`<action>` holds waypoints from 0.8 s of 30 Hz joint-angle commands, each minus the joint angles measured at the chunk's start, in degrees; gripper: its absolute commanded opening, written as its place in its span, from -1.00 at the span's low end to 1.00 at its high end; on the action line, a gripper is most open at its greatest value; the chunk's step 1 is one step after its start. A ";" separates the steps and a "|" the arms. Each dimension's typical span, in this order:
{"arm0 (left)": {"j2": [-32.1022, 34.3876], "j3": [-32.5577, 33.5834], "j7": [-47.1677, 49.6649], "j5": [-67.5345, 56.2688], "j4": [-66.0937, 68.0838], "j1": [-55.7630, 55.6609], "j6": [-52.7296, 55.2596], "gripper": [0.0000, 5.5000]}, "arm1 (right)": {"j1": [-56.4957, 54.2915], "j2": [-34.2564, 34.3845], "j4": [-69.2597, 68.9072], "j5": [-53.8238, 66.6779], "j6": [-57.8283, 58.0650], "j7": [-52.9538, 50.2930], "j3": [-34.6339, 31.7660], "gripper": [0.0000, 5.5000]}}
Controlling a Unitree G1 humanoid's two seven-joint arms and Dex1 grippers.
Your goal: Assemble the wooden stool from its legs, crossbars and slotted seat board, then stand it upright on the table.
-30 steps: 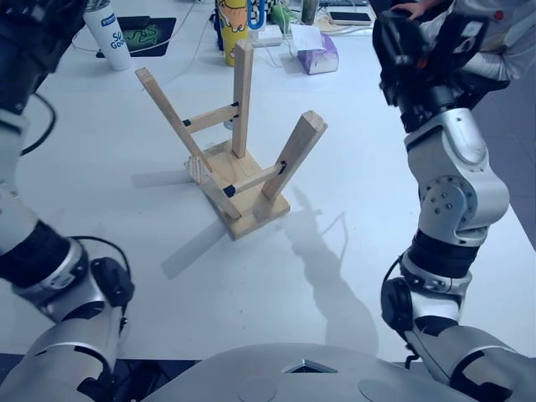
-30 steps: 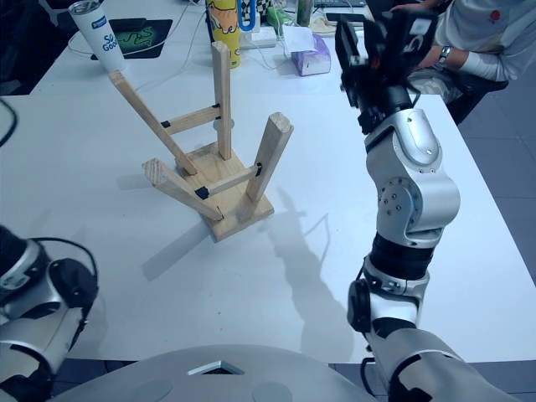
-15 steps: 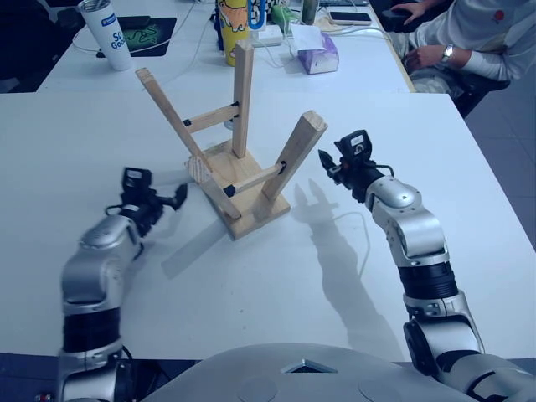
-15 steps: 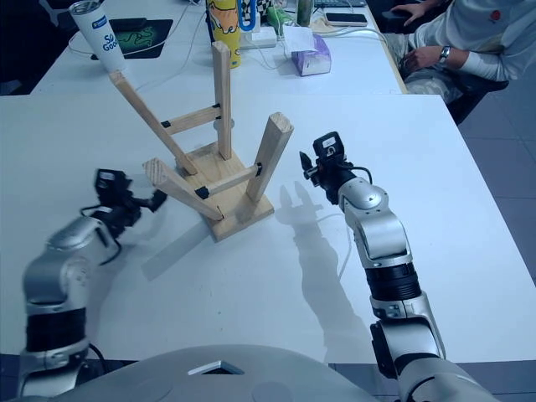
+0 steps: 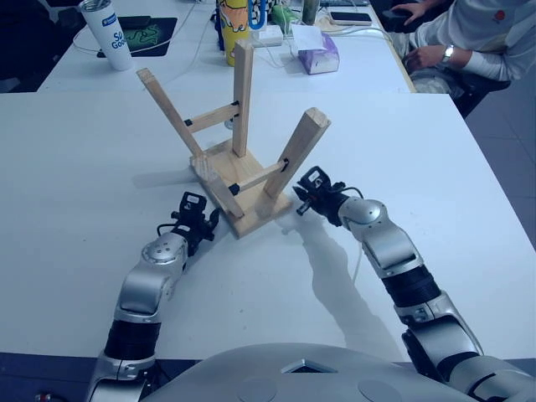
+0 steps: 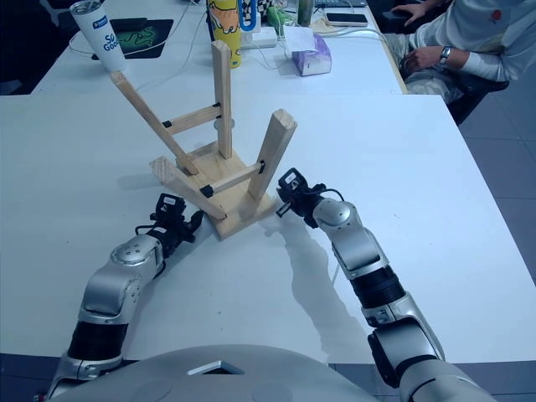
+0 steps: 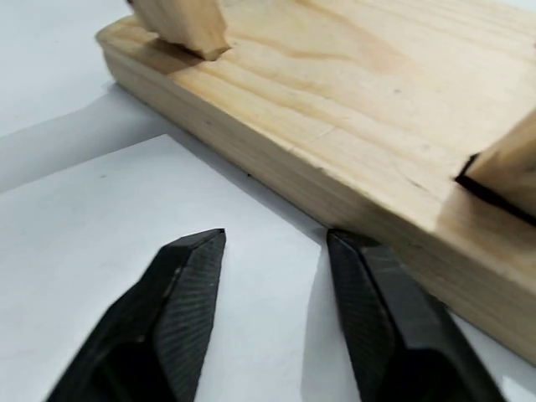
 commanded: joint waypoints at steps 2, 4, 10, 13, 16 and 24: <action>-1.97 -2.68 -1.55 2.15 7.53 -9.26 -4.35 -0.50 | 1.25 -2.04 1.46 -0.69 1.15 3.92 1.71 -1.00; -2.03 -2.69 -2.27 2.66 10.50 -11.97 -6.17 -0.62 | 2.04 -1.87 -0.44 1.14 1.06 5.53 0.76 -1.00; -3.78 -1.82 -4.09 2.85 21.01 -18.37 -12.58 -0.94 | 1.98 -0.49 -3.37 1.75 0.92 6.62 0.40 -1.00; -3.67 -1.26 -4.29 3.49 25.35 -19.32 -15.42 -1.00 | 1.20 -0.02 -2.86 0.14 0.86 4.68 0.05 -1.00; -3.26 0.68 -4.14 3.02 27.74 -18.54 -16.80 -1.00 | 0.59 0.74 -2.81 0.15 1.36 3.91 -1.04 -1.00; -1.75 4.23 -3.35 3.37 30.62 -16.05 -19.21 -1.00 | 0.55 0.69 -5.45 -1.30 3.29 2.51 -1.97 -1.00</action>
